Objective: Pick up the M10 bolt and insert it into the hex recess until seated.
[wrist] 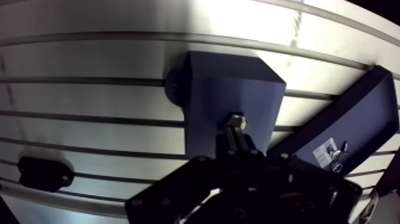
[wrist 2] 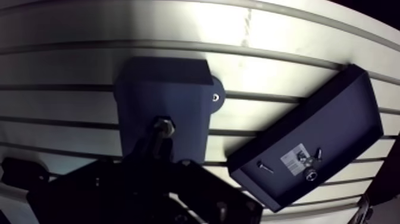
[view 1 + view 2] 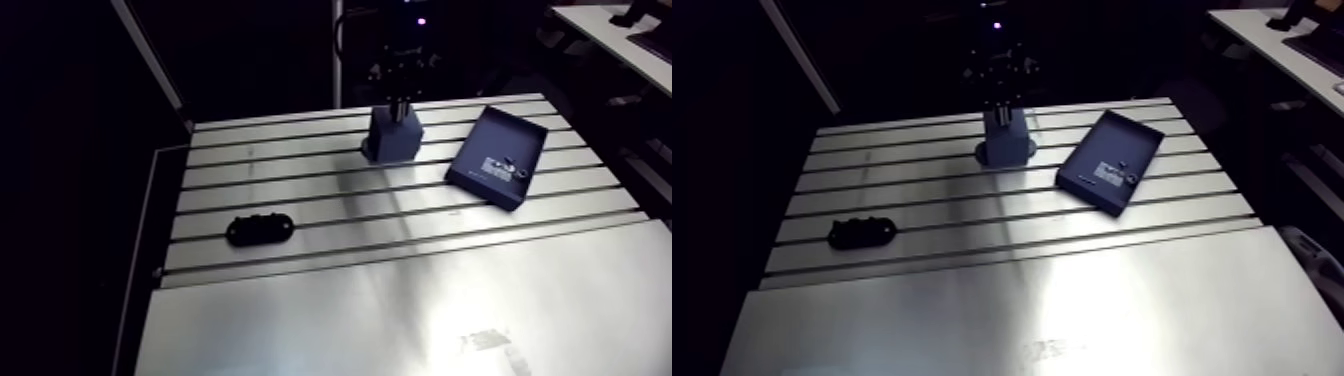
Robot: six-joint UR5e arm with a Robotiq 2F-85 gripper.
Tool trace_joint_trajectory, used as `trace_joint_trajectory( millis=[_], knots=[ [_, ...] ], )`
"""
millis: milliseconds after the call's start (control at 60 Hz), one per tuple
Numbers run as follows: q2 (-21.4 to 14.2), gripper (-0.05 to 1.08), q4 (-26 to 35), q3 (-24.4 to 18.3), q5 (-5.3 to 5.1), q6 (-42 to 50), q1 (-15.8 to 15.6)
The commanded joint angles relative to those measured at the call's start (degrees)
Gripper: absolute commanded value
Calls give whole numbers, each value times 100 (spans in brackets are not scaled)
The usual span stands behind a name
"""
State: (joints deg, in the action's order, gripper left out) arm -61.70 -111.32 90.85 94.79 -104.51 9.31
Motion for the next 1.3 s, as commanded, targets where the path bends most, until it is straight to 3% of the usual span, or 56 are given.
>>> trace_joint_trajectory(
  millis=[17,1300],
  knots=[
    [58,107,-175,8,-9,-4,-7],
    [58,107,-176,40,0,-4,-25]
  ],
)
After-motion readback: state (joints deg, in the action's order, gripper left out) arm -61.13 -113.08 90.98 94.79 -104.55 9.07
